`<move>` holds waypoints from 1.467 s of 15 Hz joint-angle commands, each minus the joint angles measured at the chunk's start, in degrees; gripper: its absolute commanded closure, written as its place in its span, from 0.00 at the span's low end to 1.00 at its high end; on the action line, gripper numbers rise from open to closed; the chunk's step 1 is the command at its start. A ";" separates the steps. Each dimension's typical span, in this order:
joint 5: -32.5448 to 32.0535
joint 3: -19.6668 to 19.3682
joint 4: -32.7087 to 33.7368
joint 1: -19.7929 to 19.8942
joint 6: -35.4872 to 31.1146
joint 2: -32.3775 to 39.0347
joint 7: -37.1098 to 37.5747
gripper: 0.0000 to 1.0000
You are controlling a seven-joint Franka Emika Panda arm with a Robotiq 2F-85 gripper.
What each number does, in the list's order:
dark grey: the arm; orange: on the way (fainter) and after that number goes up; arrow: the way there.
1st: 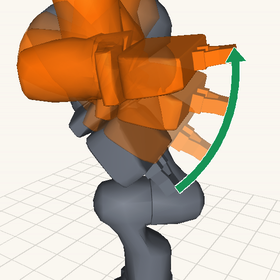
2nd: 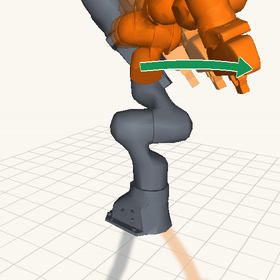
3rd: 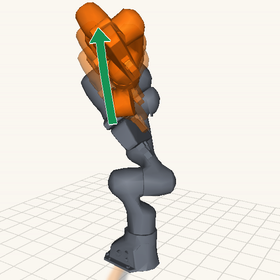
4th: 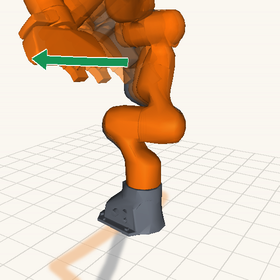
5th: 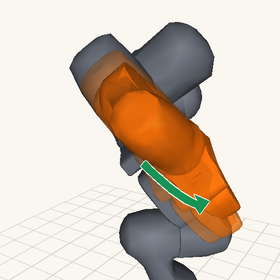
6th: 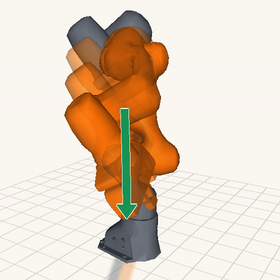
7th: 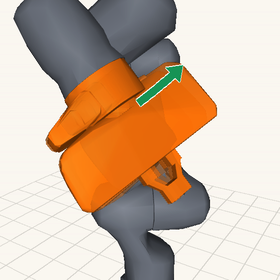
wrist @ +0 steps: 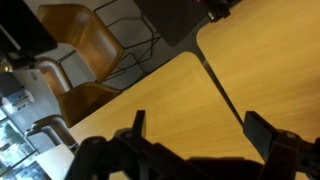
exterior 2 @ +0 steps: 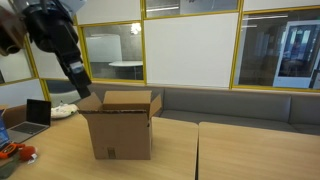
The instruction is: Put the plastics and the bottle in the box respectively
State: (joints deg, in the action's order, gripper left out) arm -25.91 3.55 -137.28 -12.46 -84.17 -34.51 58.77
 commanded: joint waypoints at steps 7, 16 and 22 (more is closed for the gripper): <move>12.82 -8.86 -23.92 13.05 -7.72 -32.70 -14.09 0.00; 10.76 -15.28 -21.43 10.64 -5.73 -32.85 -13.94 0.00; 10.76 -15.13 -21.43 10.59 -5.73 -32.84 -13.94 0.00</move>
State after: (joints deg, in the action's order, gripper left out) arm -15.15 -11.58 -158.70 -1.88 -89.90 -67.35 44.83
